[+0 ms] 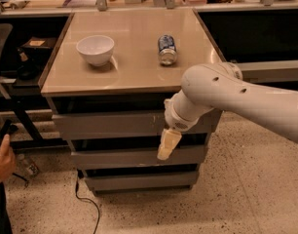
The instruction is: Open top drawer
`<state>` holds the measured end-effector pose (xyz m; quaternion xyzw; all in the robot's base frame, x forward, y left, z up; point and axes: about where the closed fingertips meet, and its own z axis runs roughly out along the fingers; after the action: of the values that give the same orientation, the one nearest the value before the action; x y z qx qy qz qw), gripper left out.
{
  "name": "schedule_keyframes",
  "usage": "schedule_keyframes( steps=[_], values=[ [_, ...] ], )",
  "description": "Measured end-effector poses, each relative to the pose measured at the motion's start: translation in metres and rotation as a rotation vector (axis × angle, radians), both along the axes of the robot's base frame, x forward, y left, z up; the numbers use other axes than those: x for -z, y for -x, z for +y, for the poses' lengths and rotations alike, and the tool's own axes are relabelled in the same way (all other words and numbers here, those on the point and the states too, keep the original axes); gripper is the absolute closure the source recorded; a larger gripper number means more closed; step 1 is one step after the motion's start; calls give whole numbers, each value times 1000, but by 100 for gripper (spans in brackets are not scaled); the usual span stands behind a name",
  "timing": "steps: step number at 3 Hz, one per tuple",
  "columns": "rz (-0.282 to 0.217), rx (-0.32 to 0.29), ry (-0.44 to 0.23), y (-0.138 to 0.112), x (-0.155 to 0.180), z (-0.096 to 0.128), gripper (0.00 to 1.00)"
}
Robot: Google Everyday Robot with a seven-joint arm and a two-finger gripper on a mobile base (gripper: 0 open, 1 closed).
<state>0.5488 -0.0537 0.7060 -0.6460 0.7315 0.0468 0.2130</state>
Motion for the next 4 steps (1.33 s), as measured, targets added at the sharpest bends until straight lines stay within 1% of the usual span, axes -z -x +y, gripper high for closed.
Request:
schedule_keyframes(
  steps=[1, 2, 3, 4],
  values=[
    [2, 38, 15, -4, 18, -4, 0],
    [3, 61, 26, -14, 35, -3, 0],
    [-14, 60, 37, -28, 42, -2, 0],
    [-32, 44, 47, -43, 46, 2, 0]
  ],
)
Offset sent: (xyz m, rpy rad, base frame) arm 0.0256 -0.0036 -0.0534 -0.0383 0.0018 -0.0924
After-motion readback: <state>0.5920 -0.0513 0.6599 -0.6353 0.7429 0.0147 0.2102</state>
